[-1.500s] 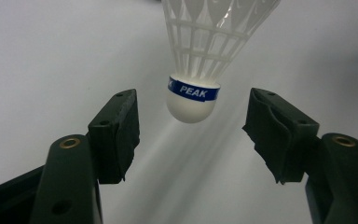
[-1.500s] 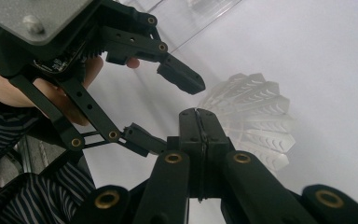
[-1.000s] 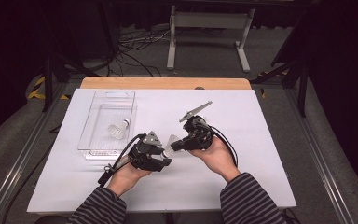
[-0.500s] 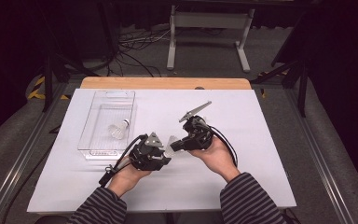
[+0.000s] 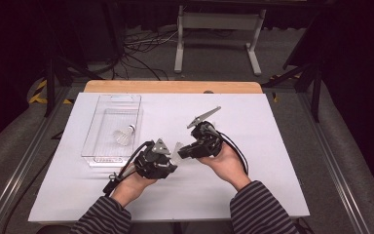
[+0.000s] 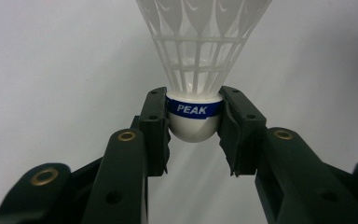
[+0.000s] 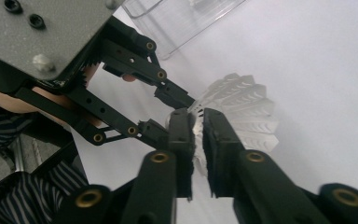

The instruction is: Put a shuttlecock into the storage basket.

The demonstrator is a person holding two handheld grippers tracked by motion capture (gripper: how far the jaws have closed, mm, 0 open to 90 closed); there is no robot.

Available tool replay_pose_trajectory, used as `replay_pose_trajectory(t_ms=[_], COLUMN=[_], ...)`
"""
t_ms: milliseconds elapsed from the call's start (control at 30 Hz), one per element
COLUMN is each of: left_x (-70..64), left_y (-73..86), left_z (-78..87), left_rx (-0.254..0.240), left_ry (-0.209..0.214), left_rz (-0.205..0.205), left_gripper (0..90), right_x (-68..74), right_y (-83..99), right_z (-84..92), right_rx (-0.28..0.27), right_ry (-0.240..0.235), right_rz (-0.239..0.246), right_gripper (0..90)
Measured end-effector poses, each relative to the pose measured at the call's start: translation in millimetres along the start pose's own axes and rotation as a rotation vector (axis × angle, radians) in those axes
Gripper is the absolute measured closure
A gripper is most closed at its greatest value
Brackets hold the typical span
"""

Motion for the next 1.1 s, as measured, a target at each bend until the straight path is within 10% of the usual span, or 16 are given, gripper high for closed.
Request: replay_pose_trajectory(t_ms=[333, 1100], left_x=[4.1, 8.7], left_y=[2.6, 10.4], left_z=[3.8, 17.1], left_rx=[0.022, 0.044], left_ry=[-0.012, -0.02], left_rz=[0.023, 0.043], left_gripper=[65.3, 65.2], right_x=[-4.5, -13.1], right_y=[6.5, 33.5], right_z=[6.8, 27.1], right_rx=[-0.034, -0.104], right_ry=[0.068, 0.181], right_rz=[0.009, 0.017], right_gripper=[53.3, 35.2])
Point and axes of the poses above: each handheld gripper's, and its own axes: z roughly backward along the jaws, y roughly out of its underside, x roughly to its left, the point moved 4 cm from there along -z, roughly forward along the jaws, and after that the axes turned 5 degrees about -y, right-handed, at the moved point
